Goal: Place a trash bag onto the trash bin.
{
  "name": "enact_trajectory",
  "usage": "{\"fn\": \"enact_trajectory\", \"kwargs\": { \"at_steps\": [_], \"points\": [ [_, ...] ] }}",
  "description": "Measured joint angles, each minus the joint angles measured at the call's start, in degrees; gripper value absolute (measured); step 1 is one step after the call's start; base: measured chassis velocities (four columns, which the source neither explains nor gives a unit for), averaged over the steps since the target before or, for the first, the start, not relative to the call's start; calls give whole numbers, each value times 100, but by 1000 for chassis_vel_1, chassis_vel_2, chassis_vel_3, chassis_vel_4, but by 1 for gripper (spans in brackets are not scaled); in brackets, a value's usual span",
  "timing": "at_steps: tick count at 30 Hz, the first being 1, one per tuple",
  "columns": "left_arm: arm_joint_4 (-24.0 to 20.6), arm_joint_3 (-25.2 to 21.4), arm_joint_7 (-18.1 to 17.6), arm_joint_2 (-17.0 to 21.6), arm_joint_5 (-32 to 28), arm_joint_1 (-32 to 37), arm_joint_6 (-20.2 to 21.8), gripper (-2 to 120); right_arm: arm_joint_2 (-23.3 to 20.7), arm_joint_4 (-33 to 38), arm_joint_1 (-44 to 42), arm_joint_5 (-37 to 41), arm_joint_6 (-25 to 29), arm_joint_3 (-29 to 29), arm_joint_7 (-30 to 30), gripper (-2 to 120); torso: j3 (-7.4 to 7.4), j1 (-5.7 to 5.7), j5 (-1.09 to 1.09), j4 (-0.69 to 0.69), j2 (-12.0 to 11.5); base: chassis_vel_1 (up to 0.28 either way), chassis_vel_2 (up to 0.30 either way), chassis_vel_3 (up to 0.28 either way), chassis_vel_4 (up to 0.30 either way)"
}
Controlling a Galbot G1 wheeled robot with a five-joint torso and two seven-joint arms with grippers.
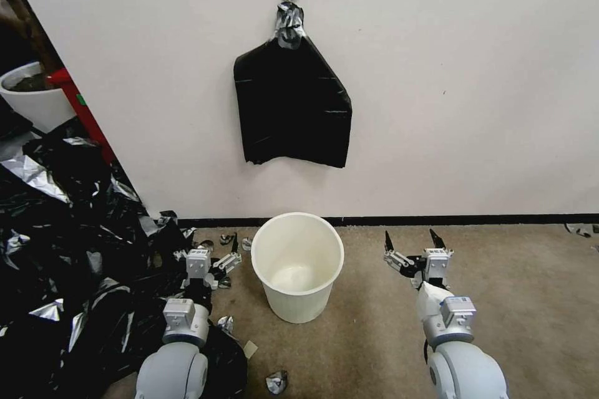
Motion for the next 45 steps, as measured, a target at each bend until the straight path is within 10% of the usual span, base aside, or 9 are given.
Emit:
{"fn": "enact_trajectory", "kwargs": {
  "at_steps": [45],
  "points": [
    [0,0,0,0,0,0,0,100,0,0,0,0,0,0,0,100,0,0,0,0,0,0,0,0,0]
  ]
}}
